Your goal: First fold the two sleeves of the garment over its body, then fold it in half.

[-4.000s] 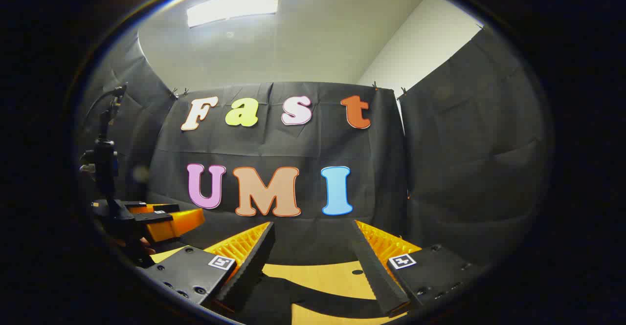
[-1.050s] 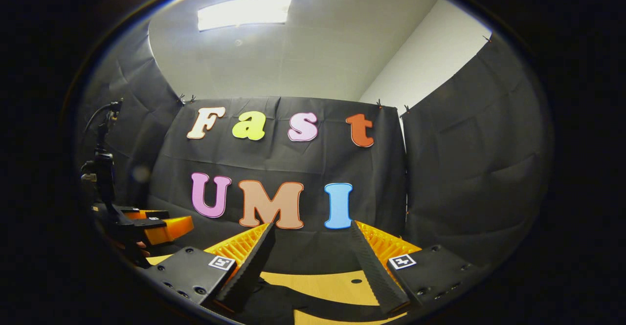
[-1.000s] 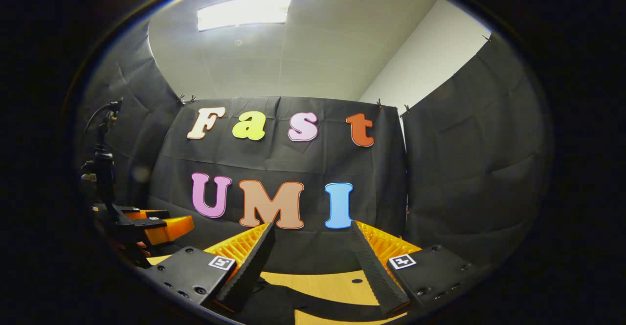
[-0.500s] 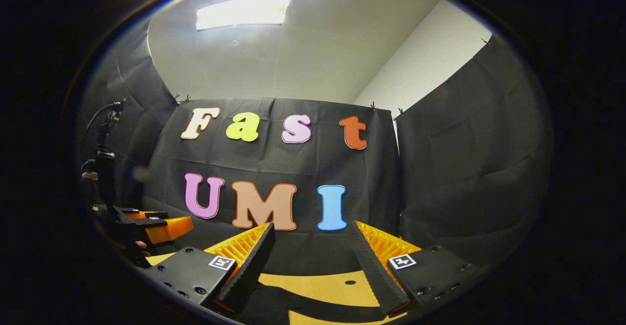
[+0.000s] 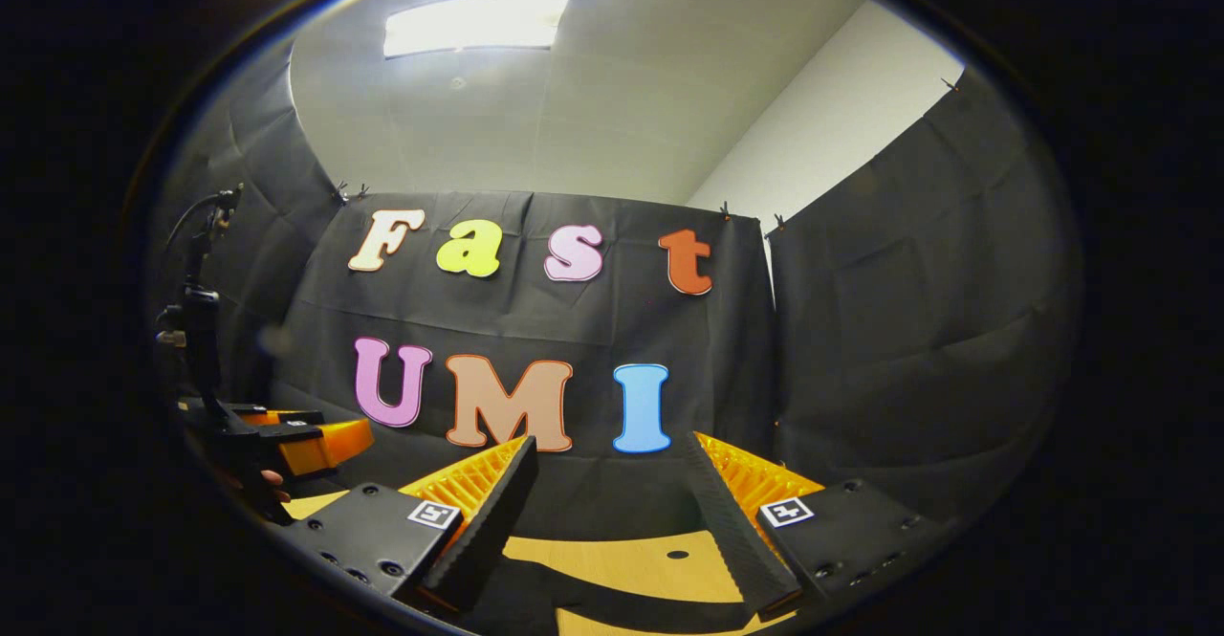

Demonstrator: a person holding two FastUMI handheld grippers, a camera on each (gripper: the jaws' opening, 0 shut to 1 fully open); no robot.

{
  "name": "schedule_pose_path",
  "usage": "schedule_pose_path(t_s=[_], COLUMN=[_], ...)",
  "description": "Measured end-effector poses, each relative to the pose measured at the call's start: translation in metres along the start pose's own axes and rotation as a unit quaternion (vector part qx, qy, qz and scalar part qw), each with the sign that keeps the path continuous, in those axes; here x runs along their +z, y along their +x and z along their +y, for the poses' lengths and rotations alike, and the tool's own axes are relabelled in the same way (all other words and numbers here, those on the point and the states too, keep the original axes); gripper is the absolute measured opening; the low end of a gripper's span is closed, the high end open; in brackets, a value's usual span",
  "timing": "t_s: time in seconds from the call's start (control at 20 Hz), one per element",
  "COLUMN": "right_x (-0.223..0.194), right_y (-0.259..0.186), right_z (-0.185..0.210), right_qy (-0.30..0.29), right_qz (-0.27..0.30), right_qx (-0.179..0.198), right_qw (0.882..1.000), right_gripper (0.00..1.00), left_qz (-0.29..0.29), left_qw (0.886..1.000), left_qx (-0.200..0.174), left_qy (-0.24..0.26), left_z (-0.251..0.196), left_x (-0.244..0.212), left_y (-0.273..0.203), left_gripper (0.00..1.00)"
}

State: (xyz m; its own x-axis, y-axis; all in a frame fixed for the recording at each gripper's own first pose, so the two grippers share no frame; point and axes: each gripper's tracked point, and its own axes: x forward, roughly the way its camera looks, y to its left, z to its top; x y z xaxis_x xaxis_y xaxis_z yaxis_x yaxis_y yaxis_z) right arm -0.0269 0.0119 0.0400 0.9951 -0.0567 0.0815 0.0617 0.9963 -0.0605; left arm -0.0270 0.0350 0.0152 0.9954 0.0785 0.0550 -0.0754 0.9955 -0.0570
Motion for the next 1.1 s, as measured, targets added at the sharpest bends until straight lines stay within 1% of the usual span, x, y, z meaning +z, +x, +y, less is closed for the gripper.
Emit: schedule_pose_path(t_s=[0.05, 0.2, 0.35, 0.4, 0.45, 0.6, 0.65, 0.7, 0.95, 1.1], right_x=[-0.002, 0.001, 0.002, 0.0, -0.001, -0.008, -0.01, -0.011, -0.004, -0.009], right_y=[0.0, -0.003, -0.004, -0.004, -0.002, 0.0, 0.001, 0.002, 0.009, 0.017], right_z=[-0.001, -0.001, 0.002, 0.002, 0.001, 0.007, 0.008, 0.008, 0.006, 0.005], right_qy=[0.002, 0.0, -0.006, -0.008, -0.009, -0.005, -0.005, -0.004, 0.004, 0.008], right_qz=[0.004, 0.002, 0.002, 0.006, 0.006, 0.015, 0.019, 0.02, 0.003, 0.011], right_qx=[-0.001, -0.005, -0.009, -0.012, -0.014, -0.015, -0.013, -0.012, -0.008, -0.006], right_qw=[1.0, 1.0, 1.0, 1.0, 1.0, 1.0, 1.0, 1.0, 1.0, 1.0], right_gripper=[0.99, 0.97, 0.97, 0.99, 0.97, 0.97, 0.99, 0.98, 0.97, 0.97], left_qz=[0.005, 0.006, 0.008, 0.009, 0.011, 0.006, 0.005, 0.003, 0.0, -0.005], left_qw=[1.0, 1.0, 1.0, 1.0, 1.0, 1.0, 0.999, 0.999, 0.999, 1.0], left_qx=[-0.003, -0.003, -0.007, -0.009, -0.013, -0.03, -0.038, -0.042, -0.036, -0.028], left_qy=[-0.004, -0.008, -0.014, -0.013, -0.012, -0.003, 0.002, 0.006, -0.002, 0.001], left_z=[-0.003, -0.001, -0.002, -0.003, -0.005, -0.015, -0.02, -0.023, -0.022, -0.015], left_x=[-0.002, -0.004, -0.004, -0.004, -0.003, -0.001, 0.0, -0.001, -0.002, 0.002], left_y=[0.001, 0.003, 0.006, 0.008, 0.009, 0.014, 0.015, 0.014, 0.009, 0.013], left_gripper=[0.92, 0.92, 0.92, 0.93, 0.93, 0.92, 0.93, 0.93, 0.92, 0.92])
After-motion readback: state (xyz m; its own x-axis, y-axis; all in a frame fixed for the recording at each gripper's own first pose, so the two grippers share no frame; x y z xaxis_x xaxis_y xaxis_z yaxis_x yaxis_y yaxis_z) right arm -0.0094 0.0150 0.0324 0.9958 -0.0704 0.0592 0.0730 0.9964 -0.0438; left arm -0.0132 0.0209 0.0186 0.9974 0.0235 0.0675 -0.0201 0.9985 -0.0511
